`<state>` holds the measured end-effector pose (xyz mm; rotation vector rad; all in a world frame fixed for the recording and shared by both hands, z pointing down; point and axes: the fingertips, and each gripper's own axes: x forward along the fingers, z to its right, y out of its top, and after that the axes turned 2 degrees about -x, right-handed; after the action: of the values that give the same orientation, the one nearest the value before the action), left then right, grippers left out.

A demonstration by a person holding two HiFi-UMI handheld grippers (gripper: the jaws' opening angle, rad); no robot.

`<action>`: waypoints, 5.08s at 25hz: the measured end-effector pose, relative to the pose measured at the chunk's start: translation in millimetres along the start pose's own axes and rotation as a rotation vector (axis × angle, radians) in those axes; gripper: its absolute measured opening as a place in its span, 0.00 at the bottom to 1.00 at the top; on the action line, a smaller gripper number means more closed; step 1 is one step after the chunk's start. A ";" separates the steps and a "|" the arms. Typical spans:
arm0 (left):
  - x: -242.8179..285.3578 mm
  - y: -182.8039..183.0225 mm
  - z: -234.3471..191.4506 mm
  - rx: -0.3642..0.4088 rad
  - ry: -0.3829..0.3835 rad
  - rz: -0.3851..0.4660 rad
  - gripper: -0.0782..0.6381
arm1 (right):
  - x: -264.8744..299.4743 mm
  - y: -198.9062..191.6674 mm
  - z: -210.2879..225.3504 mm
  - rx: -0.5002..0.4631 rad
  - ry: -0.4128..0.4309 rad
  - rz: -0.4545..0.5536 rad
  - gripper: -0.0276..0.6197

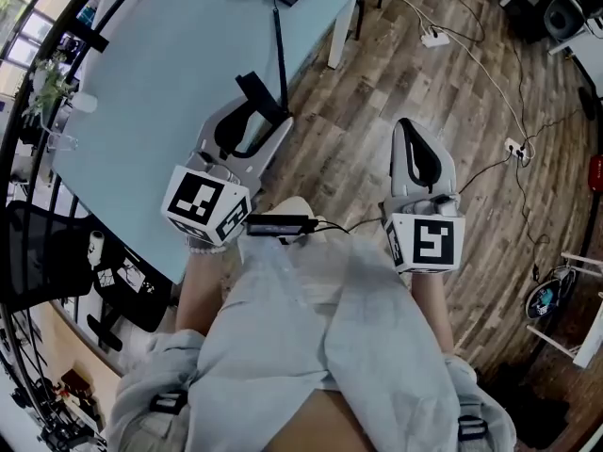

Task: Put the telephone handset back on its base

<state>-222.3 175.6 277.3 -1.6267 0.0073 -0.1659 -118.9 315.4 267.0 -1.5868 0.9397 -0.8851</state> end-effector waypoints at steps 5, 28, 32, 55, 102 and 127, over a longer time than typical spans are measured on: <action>8.1 -1.2 7.4 0.008 -0.006 -0.006 0.40 | -3.7 -4.6 12.9 0.003 -0.017 -0.003 0.05; 128.5 -1.5 -60.1 -0.035 -0.036 -0.032 0.40 | 110.5 -20.1 70.5 0.003 -0.027 -0.035 0.05; 153.4 4.9 -84.9 -0.053 -0.027 -0.033 0.40 | 144.6 -15.3 81.0 -0.001 -0.018 -0.040 0.05; 256.1 16.7 -203.0 -0.168 0.046 -0.014 0.40 | 317.2 3.3 114.9 -0.039 0.070 -0.039 0.05; 309.5 -38.9 -309.7 -0.406 0.496 -0.105 0.40 | 499.5 -14.0 86.4 -0.056 0.542 -0.030 0.05; 348.3 -104.0 -363.2 -0.629 0.769 -0.192 0.40 | 557.0 -42.4 96.1 -0.067 0.745 -0.080 0.05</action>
<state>71.5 -215.0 435.8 -2.0862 0.5396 -1.0103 206.8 -143.4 335.7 -1.3599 1.4306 -1.5671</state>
